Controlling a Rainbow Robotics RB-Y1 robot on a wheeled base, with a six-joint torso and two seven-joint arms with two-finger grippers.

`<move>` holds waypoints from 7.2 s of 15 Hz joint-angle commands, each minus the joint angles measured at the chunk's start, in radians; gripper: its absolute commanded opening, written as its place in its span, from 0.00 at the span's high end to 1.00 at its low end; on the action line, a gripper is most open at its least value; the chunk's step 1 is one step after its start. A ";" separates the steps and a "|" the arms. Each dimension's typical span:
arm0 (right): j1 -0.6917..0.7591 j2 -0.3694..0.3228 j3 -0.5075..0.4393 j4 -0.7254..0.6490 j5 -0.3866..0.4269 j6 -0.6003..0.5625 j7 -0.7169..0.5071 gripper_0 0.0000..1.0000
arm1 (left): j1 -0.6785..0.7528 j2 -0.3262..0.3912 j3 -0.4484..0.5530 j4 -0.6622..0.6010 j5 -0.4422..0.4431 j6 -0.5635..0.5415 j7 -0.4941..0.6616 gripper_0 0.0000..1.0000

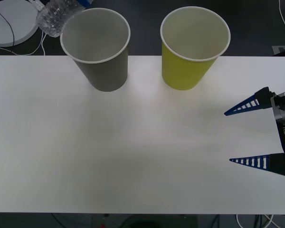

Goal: Put the can into the green bin and the plastic bottle into the gray bin

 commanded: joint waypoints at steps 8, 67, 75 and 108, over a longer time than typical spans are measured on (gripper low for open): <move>0.000 0.000 0.000 0.000 0.000 0.000 0.000 0.00 | -0.103 -0.140 0.000 0.159 -0.108 0.000 -0.003 1.00; 0.000 0.000 0.000 0.000 0.000 0.000 0.000 0.00 | 0.600 0.382 0.183 -0.675 0.468 0.065 0.020 0.00; 0.000 0.000 0.000 0.000 0.000 0.000 0.000 0.00 | 0.982 0.394 0.460 -0.872 0.544 0.094 -0.093 0.00; 0.000 0.000 0.000 0.000 0.000 0.000 0.000 0.00 | 1.618 0.393 0.643 -1.139 0.764 0.401 -0.488 0.00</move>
